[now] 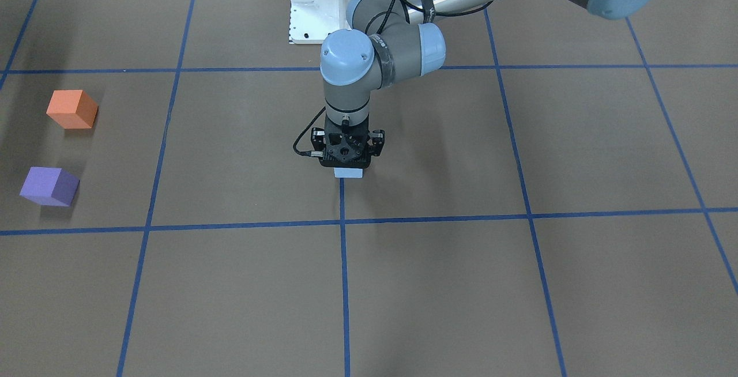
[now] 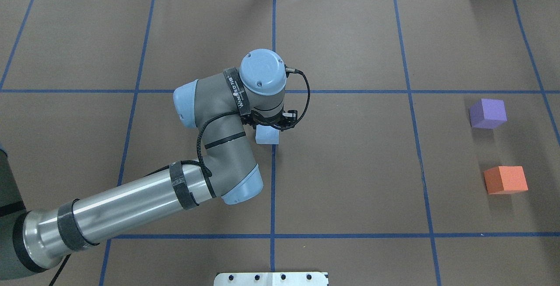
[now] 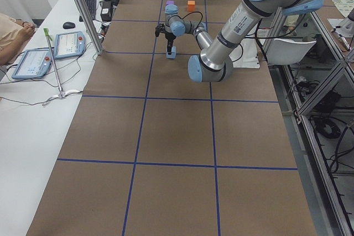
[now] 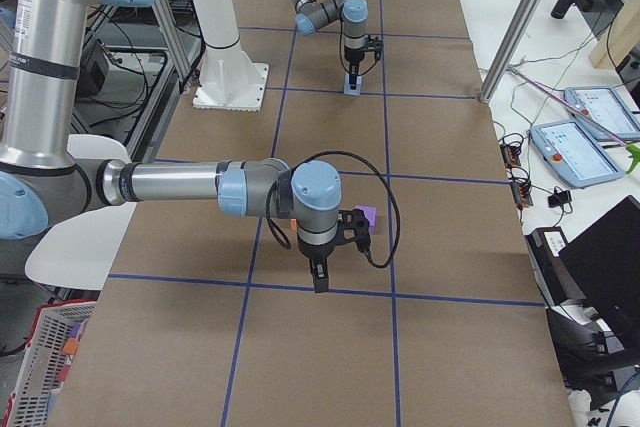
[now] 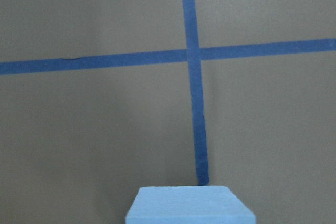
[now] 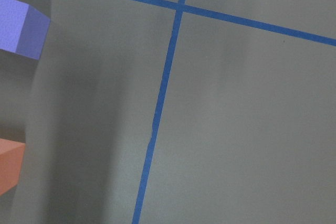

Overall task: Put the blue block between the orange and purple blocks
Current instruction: 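Release the light-blue cube at the center and withdraw the left arm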

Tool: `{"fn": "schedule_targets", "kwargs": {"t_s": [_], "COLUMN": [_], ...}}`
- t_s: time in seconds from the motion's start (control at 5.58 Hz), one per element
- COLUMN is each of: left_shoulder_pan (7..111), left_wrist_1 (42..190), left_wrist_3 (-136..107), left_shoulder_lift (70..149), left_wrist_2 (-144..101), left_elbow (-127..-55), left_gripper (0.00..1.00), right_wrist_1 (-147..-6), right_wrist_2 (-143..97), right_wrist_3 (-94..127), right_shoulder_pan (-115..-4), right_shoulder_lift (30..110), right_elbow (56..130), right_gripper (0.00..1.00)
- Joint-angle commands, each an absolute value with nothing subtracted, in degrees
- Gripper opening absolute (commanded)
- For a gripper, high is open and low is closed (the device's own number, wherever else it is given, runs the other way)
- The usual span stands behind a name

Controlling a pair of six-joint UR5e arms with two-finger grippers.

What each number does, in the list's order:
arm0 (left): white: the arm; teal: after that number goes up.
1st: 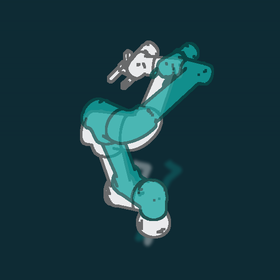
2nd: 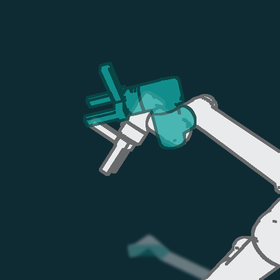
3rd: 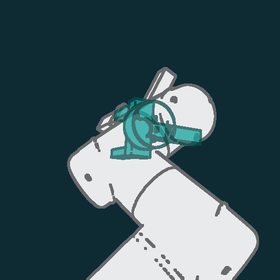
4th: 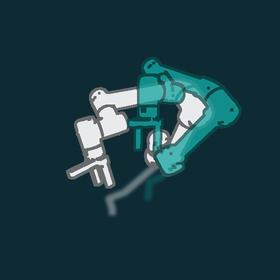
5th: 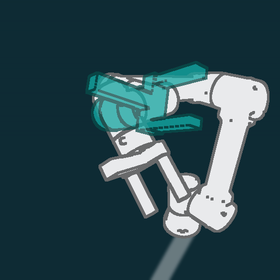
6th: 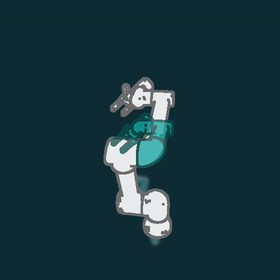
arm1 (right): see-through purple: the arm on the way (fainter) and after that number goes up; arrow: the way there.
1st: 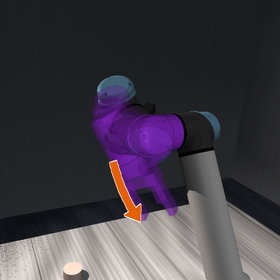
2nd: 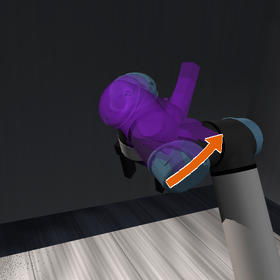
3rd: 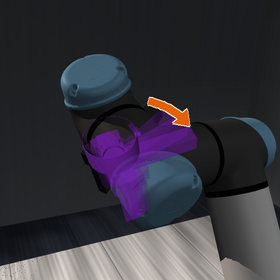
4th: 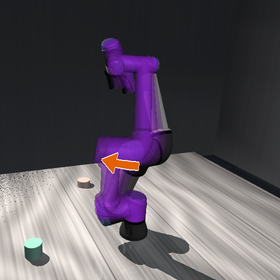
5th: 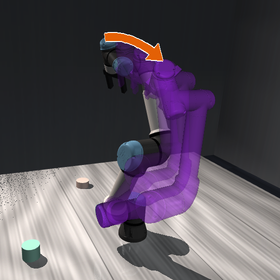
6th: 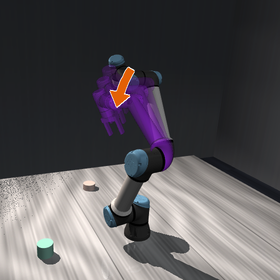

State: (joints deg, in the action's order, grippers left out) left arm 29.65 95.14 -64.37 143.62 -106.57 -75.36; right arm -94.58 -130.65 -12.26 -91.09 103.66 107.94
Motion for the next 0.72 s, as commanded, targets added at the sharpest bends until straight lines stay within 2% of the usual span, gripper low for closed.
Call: {"fn": "schedule_targets", "kwargs": {"t_s": [0.0,0.18,0.36,0.54], "left_shoulder_pan": [33.1,36.6,42.5,51.2], "left_wrist_1": [94.6,91.9,86.6,84.7], "left_wrist_3": [-63.2,-57.9,-47.6,-34.2], "left_shoulder_lift": [143.5,143.2,140.7,134.2], "left_wrist_2": [-107.0,-108.9,-114.6,-119.0], "left_elbow": [-77.7,-80.5,-84.6,-89.3], "left_gripper": [1.00,1.00,1.00,1.00], "right_wrist_1": [-94.4,-89.8,-83.7,-82.5], "right_wrist_2": [-130.6,-130.6,-133.8,-136.9], "right_wrist_3": [-12.2,-11.4,-11.4,-11.9], "right_shoulder_pan": [-91.1,-91.1,-91.1,-91.1], "right_shoulder_lift": [102.7,98.2,98.0,99.0], "right_elbow": [108.0,107.6,106.2,105.4], "right_gripper": [1.00,1.00,1.00,1.00]}}
